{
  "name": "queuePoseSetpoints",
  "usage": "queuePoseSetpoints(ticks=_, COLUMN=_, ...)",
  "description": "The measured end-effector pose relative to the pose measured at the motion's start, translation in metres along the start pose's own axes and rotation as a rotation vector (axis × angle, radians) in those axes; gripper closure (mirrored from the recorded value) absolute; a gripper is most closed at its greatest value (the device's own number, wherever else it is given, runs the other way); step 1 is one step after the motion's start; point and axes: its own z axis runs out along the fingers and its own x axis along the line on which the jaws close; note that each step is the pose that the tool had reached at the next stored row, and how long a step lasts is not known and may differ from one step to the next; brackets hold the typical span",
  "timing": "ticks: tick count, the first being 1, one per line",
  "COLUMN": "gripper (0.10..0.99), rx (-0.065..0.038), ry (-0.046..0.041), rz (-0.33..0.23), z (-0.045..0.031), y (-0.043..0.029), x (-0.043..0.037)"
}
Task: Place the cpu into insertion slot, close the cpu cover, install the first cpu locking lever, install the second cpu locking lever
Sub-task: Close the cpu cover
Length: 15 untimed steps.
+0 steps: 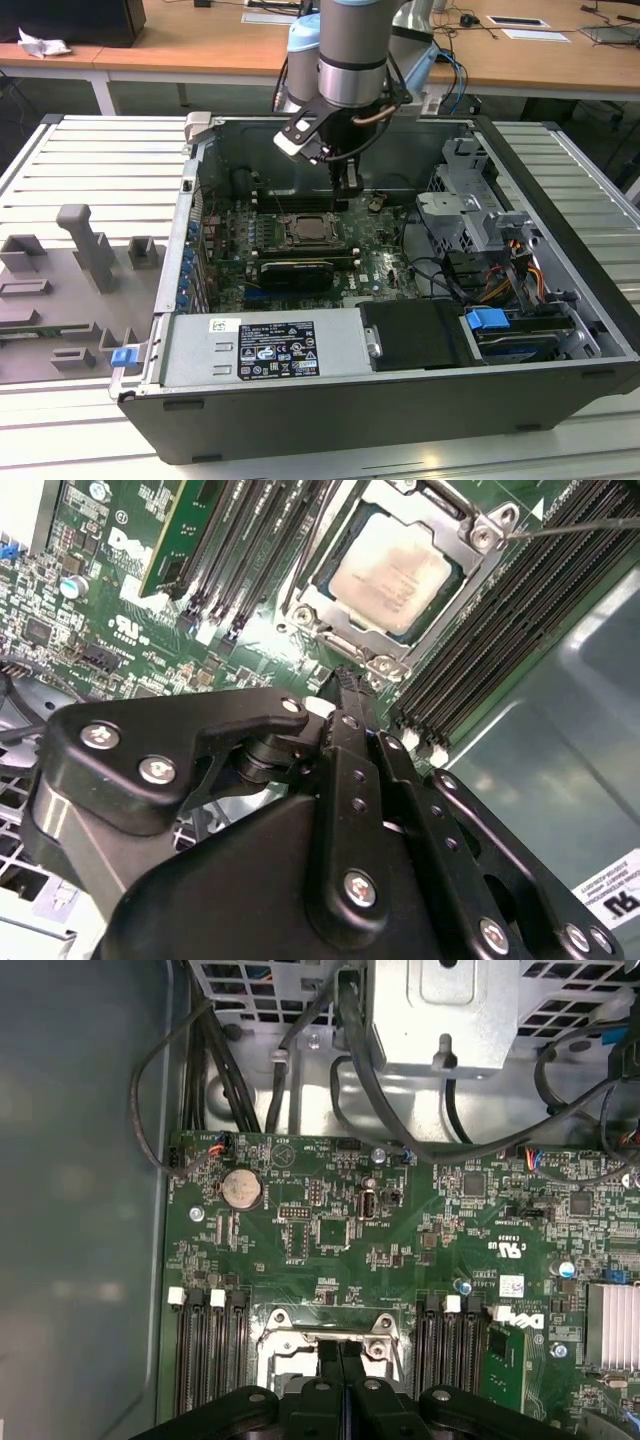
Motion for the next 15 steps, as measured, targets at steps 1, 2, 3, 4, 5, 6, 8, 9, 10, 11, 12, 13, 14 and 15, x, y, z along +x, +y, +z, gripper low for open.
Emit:
queuePoseSetpoints(ticks=1, gripper=0.980, rx=0.000, ry=0.0003, rz=-0.005, z=0.0008, y=-0.0008, x=0.0000)
queuePoseSetpoints(ticks=2, gripper=0.980, rx=0.000, ry=0.0005, rz=-0.010, z=0.0016, y=-0.0020, x=0.0001)
queuePoseSetpoints(ticks=3, gripper=0.980, rx=0.000, ry=0.0007, rz=-0.014, z=0.0022, y=-0.0035, x=0.0002)
queuePoseSetpoints(ticks=4, gripper=0.980, rx=0.000, ry=0.0008, rz=-0.016, z=0.0032, y=-0.0065, x=0.0003)
queuePoseSetpoints(ticks=5, gripper=0.980, rx=0.000, ry=0.0008, rz=-0.017, z=0.0036, y=-0.0091, x=0.0004)
queuePoseSetpoints(ticks=6, gripper=0.980, rx=0.000, ry=0.0006, rz=-0.019, z=0.0041, y=-0.0154, x=0.0006)
queuePoseSetpoints(ticks=8, gripper=0.980, rx=0.000, ry=0.0010, rz=-0.019, z=0.0045, y=-0.0204, x=0.0010)
queuePoseSetpoints(ticks=9, gripper=0.980, rx=0.000, ry=0.0013, rz=-0.019, z=0.0049, y=-0.0240, x=0.0011)
queuePoseSetpoints(ticks=10, gripper=0.980, rx=0.000, ry=0.0015, rz=-0.020, z=0.0055, y=-0.0258, x=0.0013)
queuePoseSetpoints(ticks=11, gripper=0.980, rx=0.000, ry=0.0014, rz=-0.020, z=0.0057, y=-0.0267, x=0.0013)
queuePoseSetpoints(ticks=12, gripper=0.980, rx=0.000, ry=0.0014, rz=-0.020, z=0.0059, y=-0.0276, x=0.0013)
queuePoseSetpoints(ticks=13, gripper=0.980, rx=0.000, ry=0.0014, rz=-0.020, z=0.0061, y=-0.0284, x=0.0013)
queuePoseSetpoints(ticks=14, gripper=0.980, rx=0.000, ry=0.0016, rz=-0.020, z=0.0064, y=-0.0294, x=0.0014)
queuePoseSetpoints(ticks=15, gripper=0.980, rx=0.000, ry=0.0016, rz=-0.021, z=0.0065, y=-0.0299, x=0.0014)
